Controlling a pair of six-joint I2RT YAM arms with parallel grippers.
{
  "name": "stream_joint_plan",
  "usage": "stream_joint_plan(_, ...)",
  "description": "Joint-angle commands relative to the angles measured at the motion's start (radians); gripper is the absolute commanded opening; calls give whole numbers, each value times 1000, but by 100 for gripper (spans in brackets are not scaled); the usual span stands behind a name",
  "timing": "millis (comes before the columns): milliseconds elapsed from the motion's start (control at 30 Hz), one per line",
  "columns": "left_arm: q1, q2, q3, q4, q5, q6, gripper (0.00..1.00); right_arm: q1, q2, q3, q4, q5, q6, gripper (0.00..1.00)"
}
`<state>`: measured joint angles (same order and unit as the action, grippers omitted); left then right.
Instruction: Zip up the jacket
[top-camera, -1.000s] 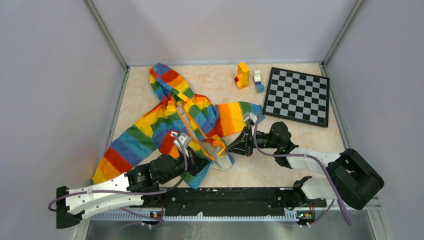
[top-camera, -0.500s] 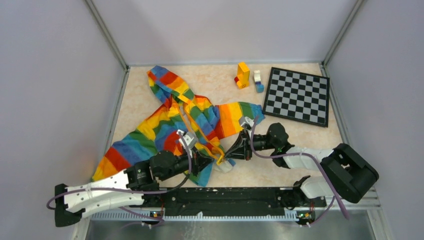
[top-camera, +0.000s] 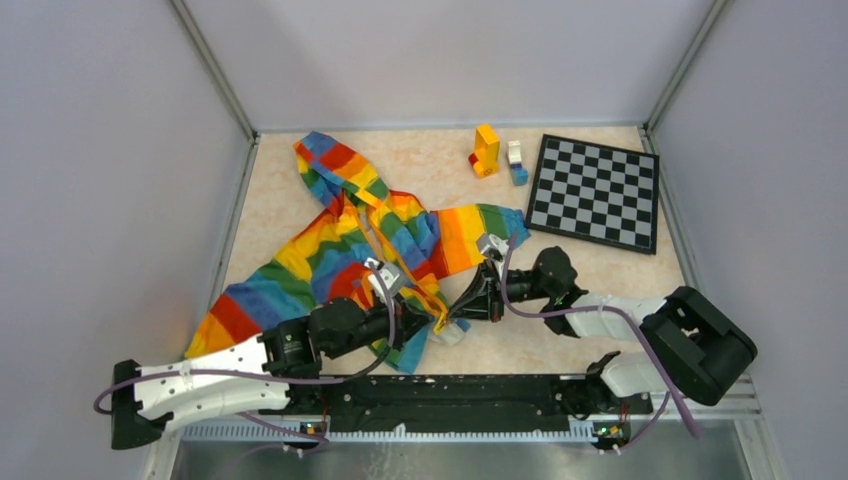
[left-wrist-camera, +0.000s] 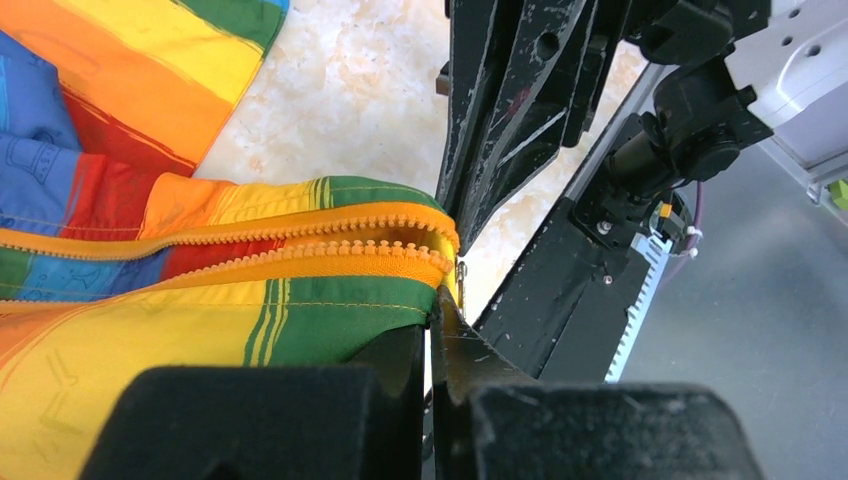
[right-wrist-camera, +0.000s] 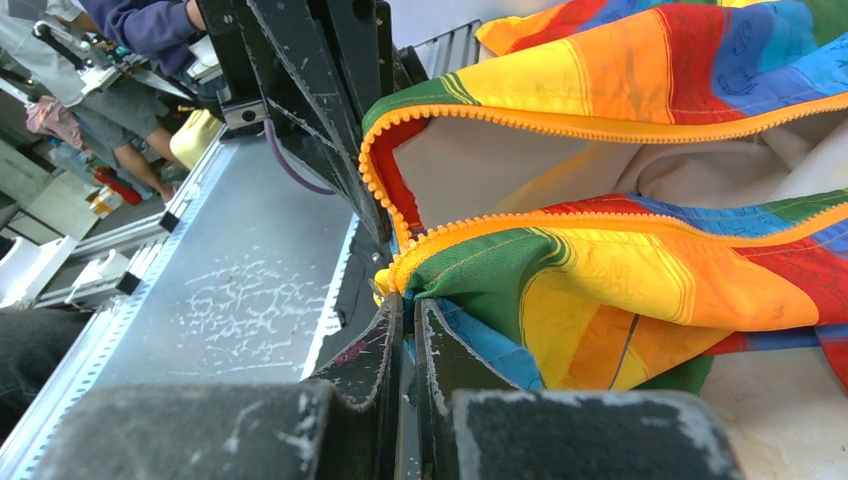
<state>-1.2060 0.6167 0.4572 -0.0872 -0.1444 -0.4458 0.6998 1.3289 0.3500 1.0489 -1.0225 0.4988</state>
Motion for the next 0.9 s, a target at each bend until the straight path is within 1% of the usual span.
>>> stream_joint_plan(0,-3,-31,33,69,12,4,0,15,1,52,43,-5,-14,0)
stream_joint_plan(100,-3,-72,41,11,-31,-2,0,16,-21,61,-52,36,-74,0)
stream_joint_plan(167,-3,-109,39,-5,-35,-1,0,15,-31,60,-71,48,-86,0)
stream_joint_plan(267,-3,-131,31,15,-6,0,0,15,-24,65,-77,51,-87,0)
stream_joint_plan(433,-3,-37,55,15,30,6,0,15,-21,59,-34,28,-62,0)
stream_joint_plan(533,-3,-1,69,8,27,22,0,15,-23,55,-22,12,-57,0)
stream_joint_plan(867,-3,-2,80,-19,28,29,0,15,-18,53,20,-22,-33,0)
